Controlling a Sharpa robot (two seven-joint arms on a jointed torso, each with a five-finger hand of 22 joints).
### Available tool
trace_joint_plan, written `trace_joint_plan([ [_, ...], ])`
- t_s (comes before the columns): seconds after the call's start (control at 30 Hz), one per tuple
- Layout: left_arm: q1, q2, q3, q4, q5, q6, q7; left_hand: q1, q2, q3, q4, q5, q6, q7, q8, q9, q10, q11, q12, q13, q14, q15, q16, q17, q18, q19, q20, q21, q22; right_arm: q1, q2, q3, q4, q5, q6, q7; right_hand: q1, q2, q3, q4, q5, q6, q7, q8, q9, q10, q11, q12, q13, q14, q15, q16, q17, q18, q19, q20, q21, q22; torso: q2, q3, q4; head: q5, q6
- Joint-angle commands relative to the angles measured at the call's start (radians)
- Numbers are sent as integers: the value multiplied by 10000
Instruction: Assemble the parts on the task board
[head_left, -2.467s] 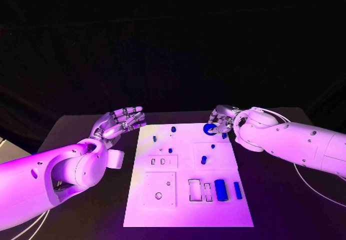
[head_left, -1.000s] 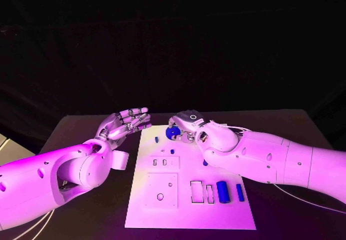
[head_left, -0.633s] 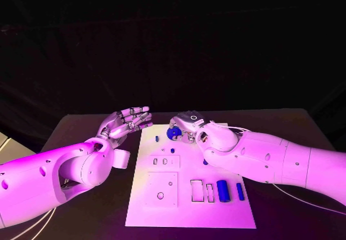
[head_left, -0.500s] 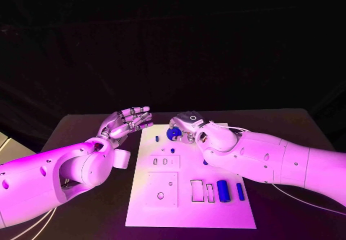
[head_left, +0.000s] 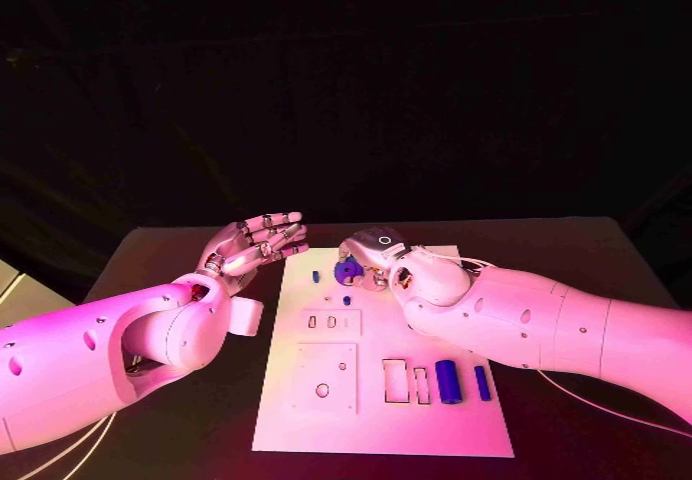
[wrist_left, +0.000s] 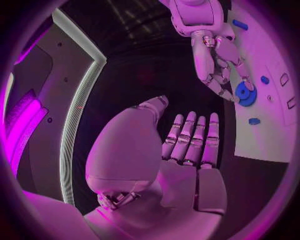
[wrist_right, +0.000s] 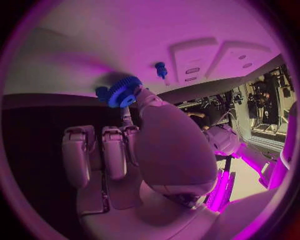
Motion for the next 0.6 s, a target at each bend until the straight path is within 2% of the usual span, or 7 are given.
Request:
trace_joint_plan([
  [0.03,16,22,10,12,-55,166,69,-49,-17,7,-67,-33,-49,1027,-6,-13,10,29,-33,4,-10,8,-54,-8,-64,-77,1,-39,0,-44,34,-7,-104,35,155,110,110,-10,49,-24,28,208,-164,30,16,171,-36,26,1694,905,-56,60,1917,-118,851,-70,66,2295,2,-8,-5,13,-20],
  [0.27,16,17,11,4,-55,165,62,-49,-17,7,-67,-33,-49,1027,-6,-13,10,29,-33,4,-10,8,-54,-8,-64,-77,1,-39,0,-78,61,-8,-240,88,64,132,25,-131,242,-25,21,78,-106,-56,-32,106,7,-41,1636,901,-24,54,1902,-109,831,-54,35,2267,-8,-5,-32,45,-16],
  [0.37,16,14,11,2,-55,165,57,-49,-17,7,-67,-33,-49,1027,-6,-13,10,29,-33,4,-10,8,-54,-8,-64,-77,1,-39,0,-81,65,-8,-277,150,17,148,-166,-293,482,-14,16,-308,46,-300,-150,-111,138,-254,1441,901,84,54,1907,-89,783,29,-37,2202,-12,-5,-35,52,-12],
  [0.53,16,8,11,-2,-55,162,49,-49,-17,7,-67,-33,-49,1027,-6,-13,10,29,-33,4,-10,8,-54,-8,-64,-77,1,-39,0,-83,63,-9,-307,310,-84,218,-365,-424,628,2,3,-560,132,-478,-231,-317,224,-451,1259,906,164,63,1942,-70,741,107,-103,2144,-12,6,-27,52,4],
  [0.6,16,6,11,-3,-55,161,48,-42,-22,21,-91,-36,-51,1026,-2,-15,16,32,-41,4,-33,11,-84,-27,-67,-82,1,-45,1,-83,58,-9,-307,401,-100,258,-610,-503,645,38,-5,-803,187,-652,-298,-375,279,-503,1216,912,216,72,1975,-65,729,161,-121,2131,-14,7,-32,56,16],
])
